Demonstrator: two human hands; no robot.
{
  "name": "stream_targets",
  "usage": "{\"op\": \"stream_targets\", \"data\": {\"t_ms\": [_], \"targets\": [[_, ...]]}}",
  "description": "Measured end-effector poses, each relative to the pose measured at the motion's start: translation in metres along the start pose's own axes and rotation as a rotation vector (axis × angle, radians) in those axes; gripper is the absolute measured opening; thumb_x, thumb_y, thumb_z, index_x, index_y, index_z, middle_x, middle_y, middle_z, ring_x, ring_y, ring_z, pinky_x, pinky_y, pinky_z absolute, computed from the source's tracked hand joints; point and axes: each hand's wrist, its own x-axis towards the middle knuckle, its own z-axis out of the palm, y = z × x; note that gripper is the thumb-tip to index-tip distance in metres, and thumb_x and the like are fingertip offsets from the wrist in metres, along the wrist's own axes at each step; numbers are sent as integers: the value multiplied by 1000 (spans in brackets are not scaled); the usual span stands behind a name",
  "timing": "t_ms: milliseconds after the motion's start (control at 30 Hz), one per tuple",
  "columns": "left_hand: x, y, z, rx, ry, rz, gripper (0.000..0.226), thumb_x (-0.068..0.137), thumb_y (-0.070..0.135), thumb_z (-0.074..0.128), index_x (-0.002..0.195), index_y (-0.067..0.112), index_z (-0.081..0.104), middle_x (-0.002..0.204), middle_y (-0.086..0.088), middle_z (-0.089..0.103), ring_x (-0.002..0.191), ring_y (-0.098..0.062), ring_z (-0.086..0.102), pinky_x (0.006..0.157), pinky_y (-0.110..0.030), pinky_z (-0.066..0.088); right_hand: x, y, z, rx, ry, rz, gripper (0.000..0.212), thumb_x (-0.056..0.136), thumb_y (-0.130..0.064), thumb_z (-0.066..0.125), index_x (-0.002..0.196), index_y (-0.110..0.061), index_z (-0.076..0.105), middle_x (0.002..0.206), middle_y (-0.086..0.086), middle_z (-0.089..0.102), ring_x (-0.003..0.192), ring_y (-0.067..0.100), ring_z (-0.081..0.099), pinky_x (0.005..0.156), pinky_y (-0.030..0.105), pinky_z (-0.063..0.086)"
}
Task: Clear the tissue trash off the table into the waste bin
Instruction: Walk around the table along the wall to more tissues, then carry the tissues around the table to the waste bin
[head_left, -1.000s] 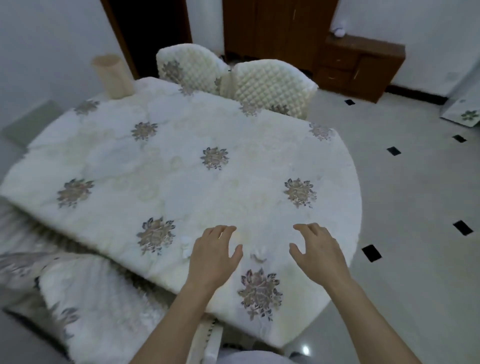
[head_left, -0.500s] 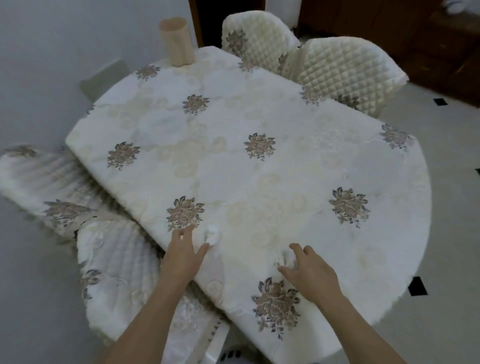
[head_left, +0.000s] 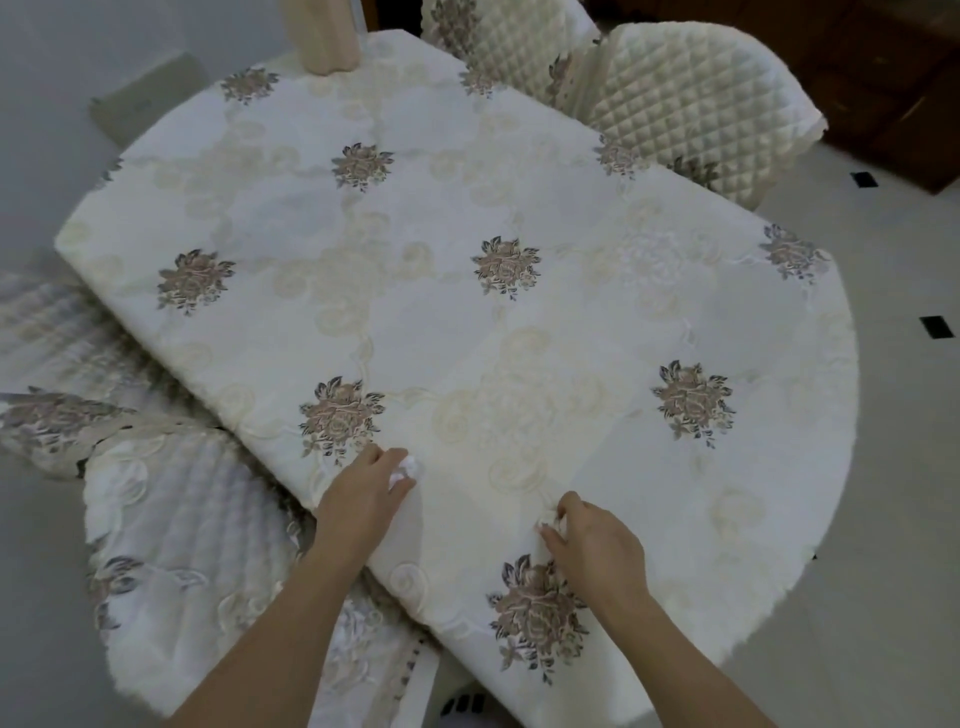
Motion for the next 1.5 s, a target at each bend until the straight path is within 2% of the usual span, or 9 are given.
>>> {"op": "stream_targets", "data": {"t_ms": [167,333,467,633,867,1000,1133,1333,1500], "targets": [[-6,-5,9,56,45,86,16,86,20,71,98,13,63,88,-6,53,73,-30,61,53,-35,44,-3,8,4,231,27,-10,24,95,-41,57,94,-18,66,83,-4,60,75,16,55,62,30,44],[-11,13,3,-34,76,35,15,96,25,58,105,14,56,100,-6,52,82,-31,58,62,-44,50,-3,9,-11,411,23,-1,18,97,-38,57,91,-22,62,73,-6,61,66,12,57,60,32,46],[-17,45,-15,-178,125,32,12,98,34,53,106,24,53,89,3,62,73,-21,58,63,-40,48,1,4,-36,472,54,-2,31,99,-43,51,77,-21,53,70,-3,65,64,13,61,61,41,52],[-24,91,-49,-288,249,64,11,99,35,53,100,26,60,81,9,60,58,-13,54,60,-38,45,11,-8,-89,514,165,-74,34,98,-42,52,76,-17,53,75,1,69,66,17,65,62,42,53],[-27,144,-110,-380,396,141,19,99,38,52,96,21,59,79,2,61,58,-22,59,63,-44,49,17,-23,-180,551,398,-178,33,93,-43,52,72,-17,52,67,1,65,61,17,64,59,39,50],[-30,174,-132,-435,386,213,13,98,37,55,106,29,60,82,9,65,49,-11,63,65,-40,56,8,-24,-213,585,487,-216,31,92,-42,53,73,-17,55,66,1,63,62,20,63,60,40,50],[-31,200,-135,-399,381,293,10,97,41,54,97,31,58,81,9,65,44,-8,60,63,-38,55,-7,-13,-227,565,562,-197,30,94,-39,57,71,-18,54,65,-3,60,60,17,60,59,39,48],[-28,240,-116,-378,308,398,20,94,50,52,92,31,59,79,9,64,54,-19,62,64,-41,54,-35,31,-231,537,635,-49,29,93,-41,57,71,-22,53,63,-7,58,63,16,62,59,38,49],[-27,281,-82,-395,156,525,26,95,53,51,87,30,60,76,7,62,54,-22,61,61,-43,52,-76,85,-224,506,722,152,34,92,-39,58,65,-25,44,61,-8,54,61,16,58,58,36,47]]}}
